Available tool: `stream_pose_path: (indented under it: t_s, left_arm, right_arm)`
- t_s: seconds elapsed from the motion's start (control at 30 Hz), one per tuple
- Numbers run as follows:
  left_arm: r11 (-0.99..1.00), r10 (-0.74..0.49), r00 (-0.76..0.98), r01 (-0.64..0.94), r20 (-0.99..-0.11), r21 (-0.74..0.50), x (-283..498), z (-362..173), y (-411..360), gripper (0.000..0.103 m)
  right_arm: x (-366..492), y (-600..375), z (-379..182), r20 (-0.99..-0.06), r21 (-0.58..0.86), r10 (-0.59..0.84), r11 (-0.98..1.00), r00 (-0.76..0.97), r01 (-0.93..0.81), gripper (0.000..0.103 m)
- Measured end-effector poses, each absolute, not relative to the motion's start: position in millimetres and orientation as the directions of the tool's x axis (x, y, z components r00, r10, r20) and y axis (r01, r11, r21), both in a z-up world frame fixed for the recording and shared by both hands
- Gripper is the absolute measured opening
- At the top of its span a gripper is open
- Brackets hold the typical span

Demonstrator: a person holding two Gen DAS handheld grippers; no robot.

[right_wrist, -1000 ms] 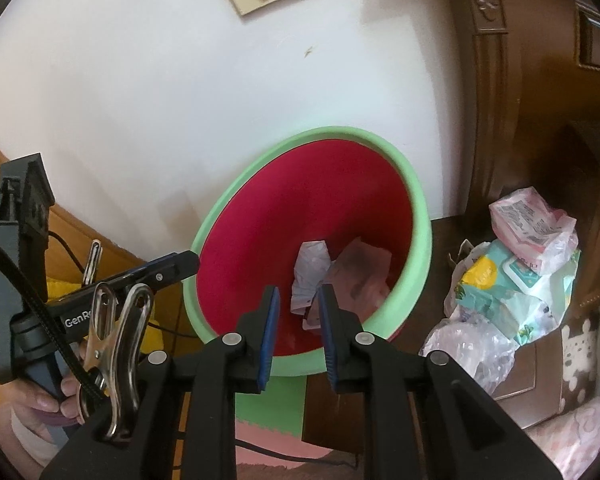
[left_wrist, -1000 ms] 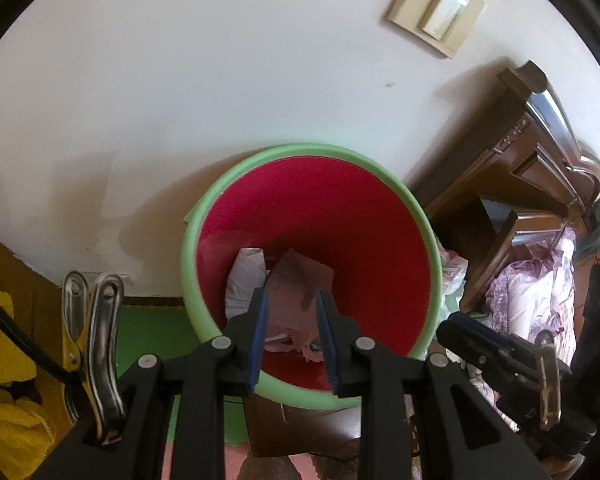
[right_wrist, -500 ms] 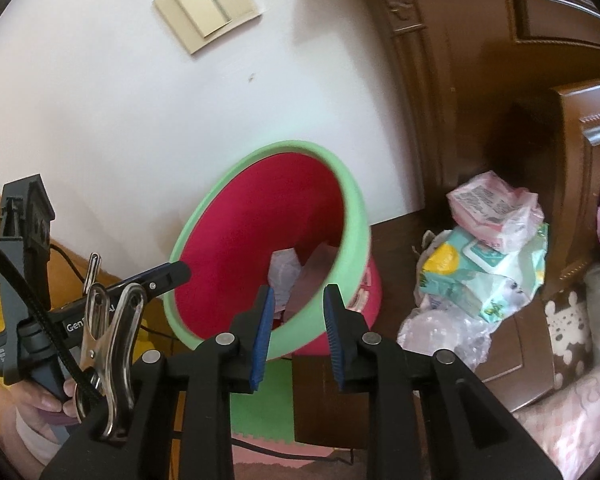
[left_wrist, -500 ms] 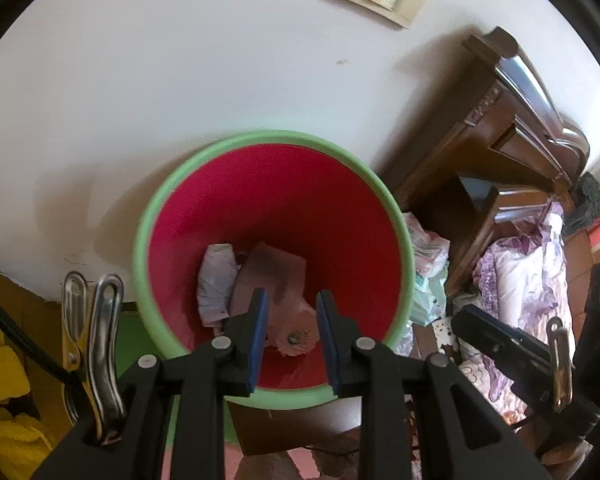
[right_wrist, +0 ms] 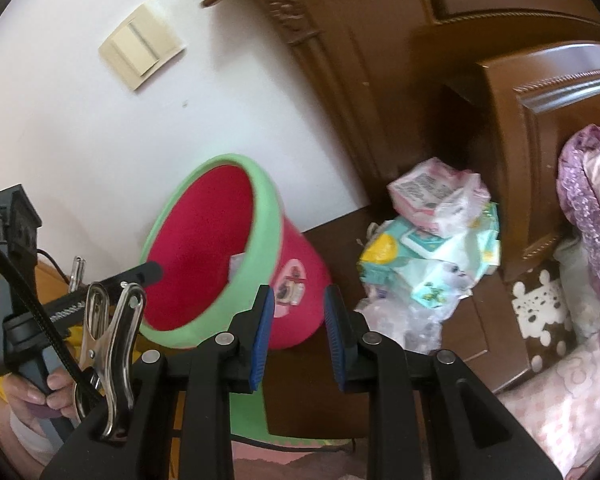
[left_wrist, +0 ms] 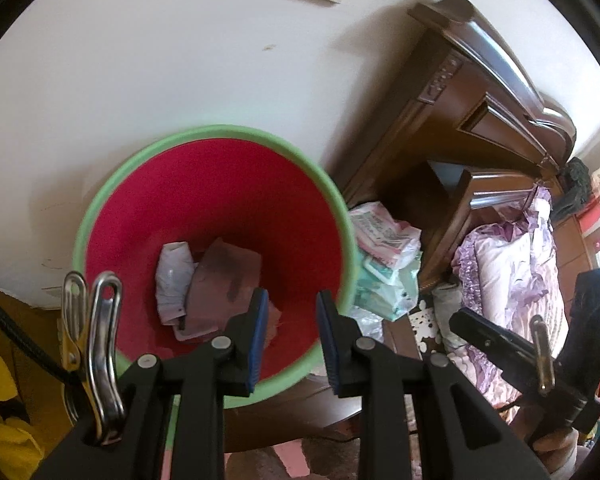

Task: Collect trash
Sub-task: 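Withdraw both open tools from the bin back to the nightstand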

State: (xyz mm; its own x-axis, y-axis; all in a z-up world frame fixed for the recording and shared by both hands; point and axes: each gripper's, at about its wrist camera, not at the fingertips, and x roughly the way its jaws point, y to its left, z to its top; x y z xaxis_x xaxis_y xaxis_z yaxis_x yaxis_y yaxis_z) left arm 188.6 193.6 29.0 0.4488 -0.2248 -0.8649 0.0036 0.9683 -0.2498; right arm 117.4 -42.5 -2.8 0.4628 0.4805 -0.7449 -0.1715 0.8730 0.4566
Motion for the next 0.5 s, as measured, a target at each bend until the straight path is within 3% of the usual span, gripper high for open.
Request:
stream_pose_path:
  t_s: [0.5]
  left_arm:
    - [0.972,-0.207,0.446,-0.007,-0.871,-0.235,187.7,30.2,115.8,0.028]
  right_arm:
    - [142.7,-125.3,-21.8,-0.764,0.465,0.468,0.877,0.444,-0.124,0.027]
